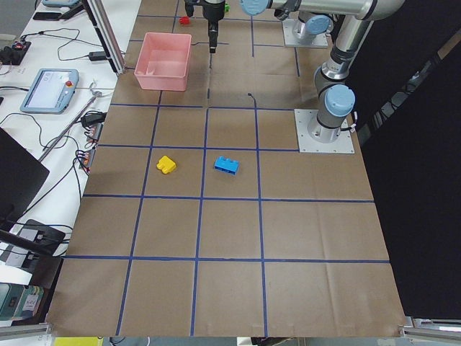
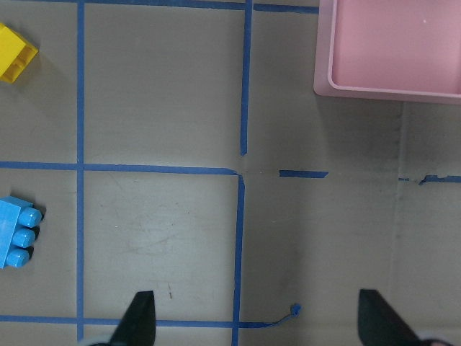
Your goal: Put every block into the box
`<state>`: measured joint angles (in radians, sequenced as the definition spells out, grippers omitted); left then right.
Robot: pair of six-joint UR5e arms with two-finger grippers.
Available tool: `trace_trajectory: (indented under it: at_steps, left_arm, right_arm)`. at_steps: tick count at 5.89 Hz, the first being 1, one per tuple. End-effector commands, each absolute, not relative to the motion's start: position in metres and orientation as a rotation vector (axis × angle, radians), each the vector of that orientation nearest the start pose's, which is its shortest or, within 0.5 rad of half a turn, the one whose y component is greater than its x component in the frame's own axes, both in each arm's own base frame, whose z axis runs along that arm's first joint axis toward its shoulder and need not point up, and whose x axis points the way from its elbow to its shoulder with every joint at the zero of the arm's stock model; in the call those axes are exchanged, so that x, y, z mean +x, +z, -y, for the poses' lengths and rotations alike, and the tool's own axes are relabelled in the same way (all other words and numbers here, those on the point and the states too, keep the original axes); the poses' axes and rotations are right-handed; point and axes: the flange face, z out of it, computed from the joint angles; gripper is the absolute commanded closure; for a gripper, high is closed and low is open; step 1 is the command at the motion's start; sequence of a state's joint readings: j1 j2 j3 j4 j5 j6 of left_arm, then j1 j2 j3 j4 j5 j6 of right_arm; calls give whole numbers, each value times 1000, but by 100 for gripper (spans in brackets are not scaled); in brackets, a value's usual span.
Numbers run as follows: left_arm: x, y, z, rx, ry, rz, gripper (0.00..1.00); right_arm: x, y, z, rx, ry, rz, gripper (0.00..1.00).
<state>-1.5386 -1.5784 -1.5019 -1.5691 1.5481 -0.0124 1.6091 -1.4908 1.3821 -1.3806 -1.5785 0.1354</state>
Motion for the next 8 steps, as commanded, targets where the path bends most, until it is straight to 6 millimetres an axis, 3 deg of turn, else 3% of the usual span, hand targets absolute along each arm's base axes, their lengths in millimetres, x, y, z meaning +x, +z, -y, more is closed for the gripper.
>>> trace_trajectory:
  at_steps: [1, 5, 6, 8]
  left_arm:
    - [-119, 518, 504, -72, -100, -3162, 1]
    - [-108, 517, 508, -96, -105, -3163, 1]
    - [-82, 508, 512, -62, -79, -3162, 1]
    - [-1, 460, 504, 17, 53, -3186, 1]
  right_arm:
    - [152, 521, 510, 154, 127, -3150, 1]
    - [152, 521, 510, 152, 129, -3150, 1]
    - [152, 521, 510, 152, 129, -3150, 1]
    - [152, 521, 510, 152, 127, -3152, 1]
